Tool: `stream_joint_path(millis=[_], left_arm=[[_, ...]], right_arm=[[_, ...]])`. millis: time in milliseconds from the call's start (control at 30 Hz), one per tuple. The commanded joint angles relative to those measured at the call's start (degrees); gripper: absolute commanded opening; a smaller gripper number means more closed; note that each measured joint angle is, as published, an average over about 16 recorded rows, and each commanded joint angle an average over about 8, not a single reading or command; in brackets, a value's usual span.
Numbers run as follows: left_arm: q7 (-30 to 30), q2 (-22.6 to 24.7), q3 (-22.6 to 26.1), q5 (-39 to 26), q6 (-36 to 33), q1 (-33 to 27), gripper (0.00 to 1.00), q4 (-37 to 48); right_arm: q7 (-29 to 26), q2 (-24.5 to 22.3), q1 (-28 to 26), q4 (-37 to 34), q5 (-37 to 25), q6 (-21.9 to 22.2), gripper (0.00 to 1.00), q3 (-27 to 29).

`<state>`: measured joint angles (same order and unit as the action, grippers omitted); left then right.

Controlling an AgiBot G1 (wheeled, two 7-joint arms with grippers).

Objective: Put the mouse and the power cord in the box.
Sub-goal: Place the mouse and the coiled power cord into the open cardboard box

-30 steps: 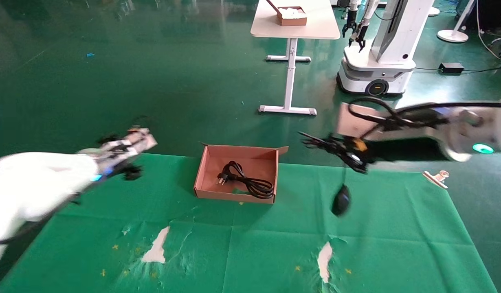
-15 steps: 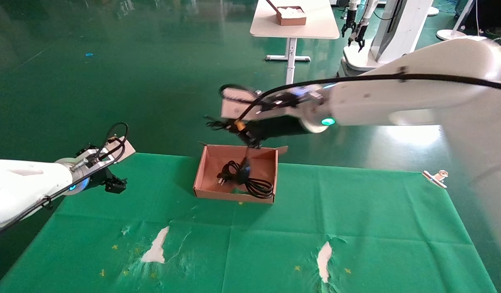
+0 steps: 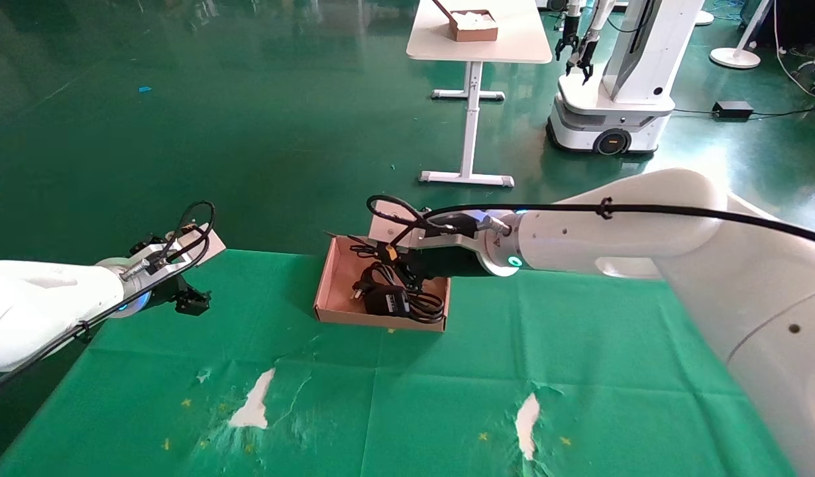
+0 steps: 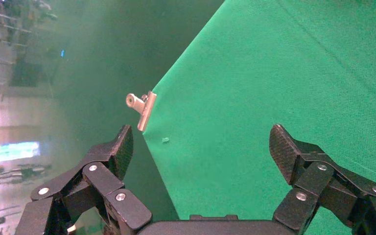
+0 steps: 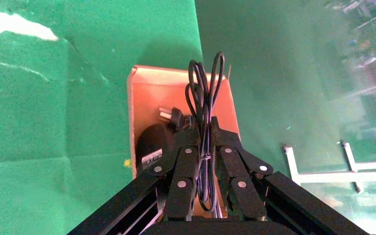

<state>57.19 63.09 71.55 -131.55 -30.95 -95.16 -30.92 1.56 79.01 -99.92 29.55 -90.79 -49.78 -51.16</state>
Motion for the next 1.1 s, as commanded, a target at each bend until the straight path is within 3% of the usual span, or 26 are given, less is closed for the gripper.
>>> stream_joint_path(millis=[33, 1100], left_arm=[[0.05, -0.07, -0.02, 0.05, -0.03, -0.01, 1.00, 0.00], [0.02, 0.07, 0.02, -0.10, -0.02, 0.03, 1.00, -0.04]], right_arm=[[-0.42, 0.19, 0.12, -0.64, 1.26, 1.22, 1.00, -1.19], [-0.31, -1.08, 0.76, 1.05, 0.63, -0.82, 1.00, 0.84]])
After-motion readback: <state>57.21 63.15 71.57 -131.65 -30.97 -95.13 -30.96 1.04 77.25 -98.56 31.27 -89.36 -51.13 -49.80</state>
